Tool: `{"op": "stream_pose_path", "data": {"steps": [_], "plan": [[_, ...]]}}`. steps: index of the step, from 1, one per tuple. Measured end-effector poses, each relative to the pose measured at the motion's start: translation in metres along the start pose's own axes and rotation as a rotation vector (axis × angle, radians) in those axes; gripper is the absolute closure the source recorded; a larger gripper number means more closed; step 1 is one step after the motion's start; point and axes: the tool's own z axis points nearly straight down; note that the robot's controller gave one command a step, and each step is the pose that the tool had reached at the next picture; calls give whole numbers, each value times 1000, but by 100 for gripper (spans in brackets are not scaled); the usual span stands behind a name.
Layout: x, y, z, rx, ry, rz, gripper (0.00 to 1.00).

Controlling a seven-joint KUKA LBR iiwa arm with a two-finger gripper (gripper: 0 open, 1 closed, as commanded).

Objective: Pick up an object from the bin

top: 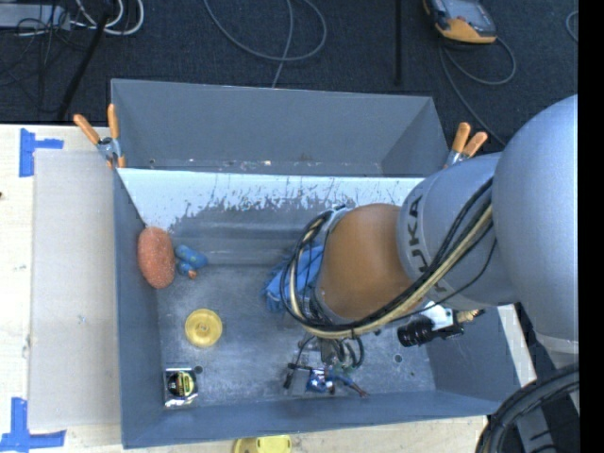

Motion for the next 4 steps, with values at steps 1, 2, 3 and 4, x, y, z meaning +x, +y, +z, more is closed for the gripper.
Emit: {"op": "stream_pose_path", "data": {"steps": [1,2,3,4], "plan": [[10,-19,6,0,4,-59,0],[-5,-60,15,-2,1,55,100],[-5,-59,15,-2,1,57,100],[-5,-72,-39,0,8,49,100]]}}
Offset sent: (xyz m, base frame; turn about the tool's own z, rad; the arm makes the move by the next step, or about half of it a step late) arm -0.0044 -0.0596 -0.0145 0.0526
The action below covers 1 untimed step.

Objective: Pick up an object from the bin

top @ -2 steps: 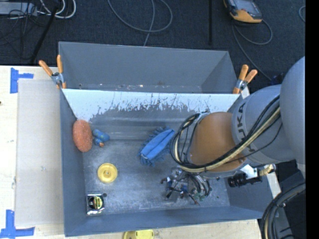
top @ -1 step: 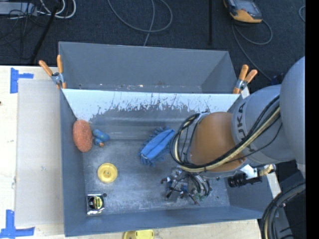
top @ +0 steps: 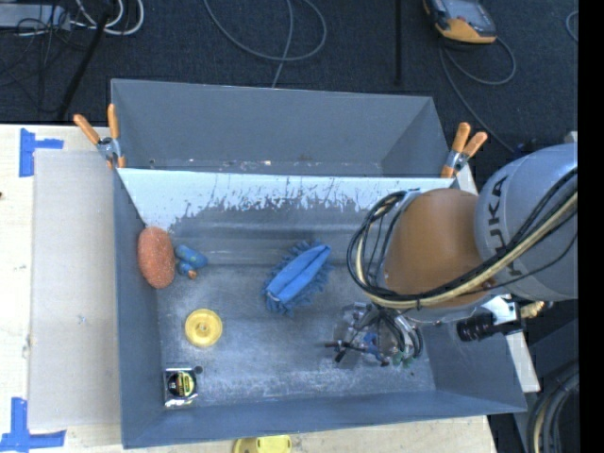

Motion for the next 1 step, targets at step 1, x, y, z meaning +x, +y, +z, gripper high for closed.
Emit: {"op": "stream_pose_path", "data": {"steps": [1], "plan": [[-11,-3,-10,-4,-18,33,100]]}}
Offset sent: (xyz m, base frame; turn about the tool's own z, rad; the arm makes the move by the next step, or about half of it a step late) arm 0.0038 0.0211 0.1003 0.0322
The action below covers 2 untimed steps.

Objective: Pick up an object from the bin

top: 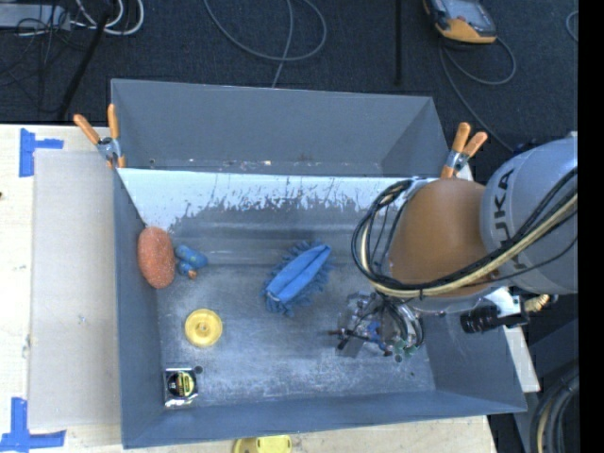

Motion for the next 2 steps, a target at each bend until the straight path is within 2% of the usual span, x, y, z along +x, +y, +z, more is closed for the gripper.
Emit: {"op": "stream_pose_path", "data": {"steps": [1,2], "plan": [[10,8,-20,6,24,4,100],[-18,16,-84,3,13,-10,100]]}}
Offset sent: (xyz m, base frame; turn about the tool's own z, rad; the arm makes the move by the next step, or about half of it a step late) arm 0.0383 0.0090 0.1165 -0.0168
